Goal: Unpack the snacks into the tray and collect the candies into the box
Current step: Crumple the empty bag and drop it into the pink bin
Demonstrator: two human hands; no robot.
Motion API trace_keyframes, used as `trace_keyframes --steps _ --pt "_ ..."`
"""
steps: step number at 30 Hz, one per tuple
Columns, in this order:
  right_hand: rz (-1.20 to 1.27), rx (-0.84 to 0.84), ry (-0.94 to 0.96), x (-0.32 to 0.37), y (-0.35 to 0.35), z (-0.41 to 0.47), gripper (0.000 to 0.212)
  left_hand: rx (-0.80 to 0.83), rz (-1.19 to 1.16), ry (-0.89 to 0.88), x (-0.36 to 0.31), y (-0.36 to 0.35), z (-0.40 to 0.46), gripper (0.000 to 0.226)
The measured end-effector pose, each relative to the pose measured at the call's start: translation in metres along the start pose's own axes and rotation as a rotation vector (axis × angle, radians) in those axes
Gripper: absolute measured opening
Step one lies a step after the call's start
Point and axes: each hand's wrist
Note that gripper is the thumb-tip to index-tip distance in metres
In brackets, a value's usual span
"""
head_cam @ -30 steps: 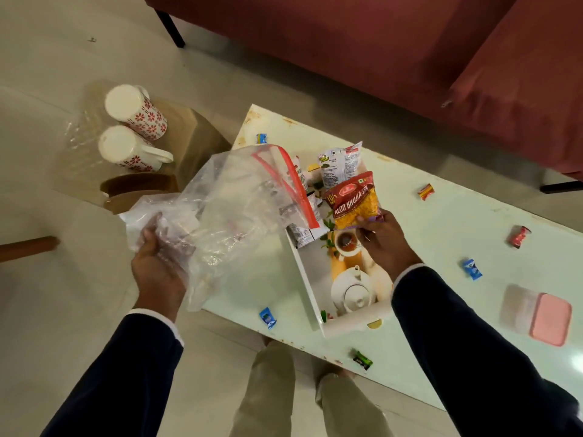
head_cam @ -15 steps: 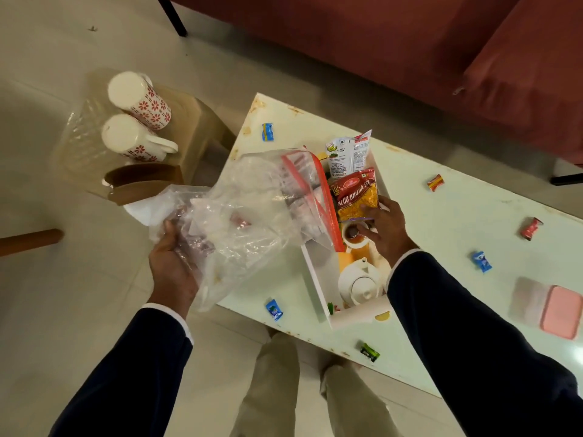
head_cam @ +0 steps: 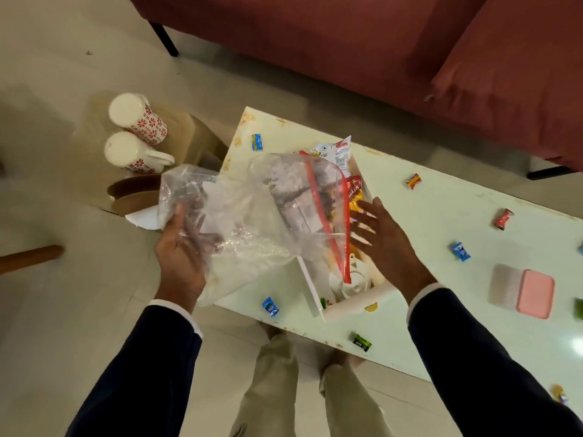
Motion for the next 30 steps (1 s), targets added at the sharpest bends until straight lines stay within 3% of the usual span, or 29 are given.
trace_keyframes --steps 3,7,9,12,14,16,19,23,25,28,30 --pt "0.003 0.162 0.031 0.014 -0.018 -0.028 0.07 0.056 0.066 0.025 -0.013 -0.008 -0.015 0.032" --pt "-0.22 0.103 0.157 0.034 -0.036 -0.07 0.059 0.182 0.226 0.113 -0.014 -0.034 -0.034 0.017" --pt "-0.373 -0.004 0.23 0.037 -0.039 -0.088 0.073 0.116 0.242 0.204 -0.009 -0.05 -0.037 0.014" --pt "-0.961 -0.181 0.25 0.04 -0.041 -0.117 0.122 0.126 0.27 0.303 -0.002 -0.078 -0.052 0.017" --pt "-1.218 -0.166 0.385 0.041 -0.043 -0.137 0.137 0.24 0.246 0.352 -0.002 -0.099 -0.07 0.019" --pt "-1.251 -0.054 0.448 0.044 -0.044 -0.159 0.141 0.339 0.171 0.463 -0.002 -0.123 -0.092 0.02" --pt "-1.054 -0.005 0.424 0.048 -0.036 -0.19 0.128 0.419 0.129 0.538 0.002 -0.151 -0.12 0.017" --pt "-1.101 -0.136 0.326 0.052 0.008 -0.22 0.061 0.488 0.178 0.532 0.0 -0.177 -0.148 0.018" --pt "-1.059 -0.208 0.27 0.045 0.038 -0.238 0.036 0.572 0.476 0.45 0.008 -0.186 -0.164 0.039" --pt "-0.861 -0.379 0.209 0.028 0.085 -0.275 0.037 0.542 1.042 0.239 0.037 -0.19 -0.199 0.084" --pt "-0.555 -0.424 0.196 0.014 0.116 -0.312 0.043 0.664 1.241 -0.027 0.064 -0.193 -0.235 0.117"
Point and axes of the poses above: each hand's wrist, its own z-axis towards the middle knuckle, its own y-axis out of the back of the hand, x = y × z, and after that the axes turned 14 degrees about -z, right-handed
